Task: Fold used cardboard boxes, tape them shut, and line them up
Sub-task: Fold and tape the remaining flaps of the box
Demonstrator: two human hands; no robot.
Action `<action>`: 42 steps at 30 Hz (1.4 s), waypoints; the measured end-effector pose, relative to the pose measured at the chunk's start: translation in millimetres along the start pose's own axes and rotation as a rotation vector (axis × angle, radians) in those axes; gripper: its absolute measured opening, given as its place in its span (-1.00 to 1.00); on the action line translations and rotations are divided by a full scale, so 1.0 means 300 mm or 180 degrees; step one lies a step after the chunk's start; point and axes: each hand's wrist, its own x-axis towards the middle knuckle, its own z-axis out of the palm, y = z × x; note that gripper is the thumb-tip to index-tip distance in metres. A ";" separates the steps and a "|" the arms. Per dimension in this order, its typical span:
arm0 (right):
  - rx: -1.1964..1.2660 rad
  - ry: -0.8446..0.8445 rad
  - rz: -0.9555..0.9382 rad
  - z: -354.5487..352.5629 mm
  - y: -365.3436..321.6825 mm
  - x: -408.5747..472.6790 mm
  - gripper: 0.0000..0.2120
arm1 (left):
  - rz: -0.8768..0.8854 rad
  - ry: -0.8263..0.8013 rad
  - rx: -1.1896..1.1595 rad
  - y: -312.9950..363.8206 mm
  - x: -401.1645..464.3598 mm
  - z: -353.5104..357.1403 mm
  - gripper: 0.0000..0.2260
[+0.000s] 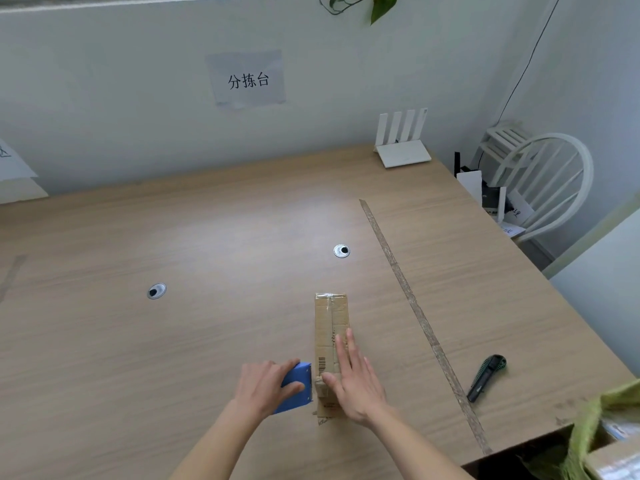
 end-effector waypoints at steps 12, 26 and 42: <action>-0.0004 0.0040 0.0026 -0.045 0.006 -0.030 -0.24 | -0.0428 0.0363 0.0154 0.026 -0.017 0.033 -0.69; 0.0030 0.0807 0.0545 0.060 -0.121 0.001 0.07 | -0.0743 0.0201 -0.0699 -0.111 -0.145 0.303 -0.25; 0.0370 0.0621 0.0407 0.058 -0.121 0.022 0.11 | -0.0860 -0.0382 -0.0548 -0.097 -0.190 0.336 -0.24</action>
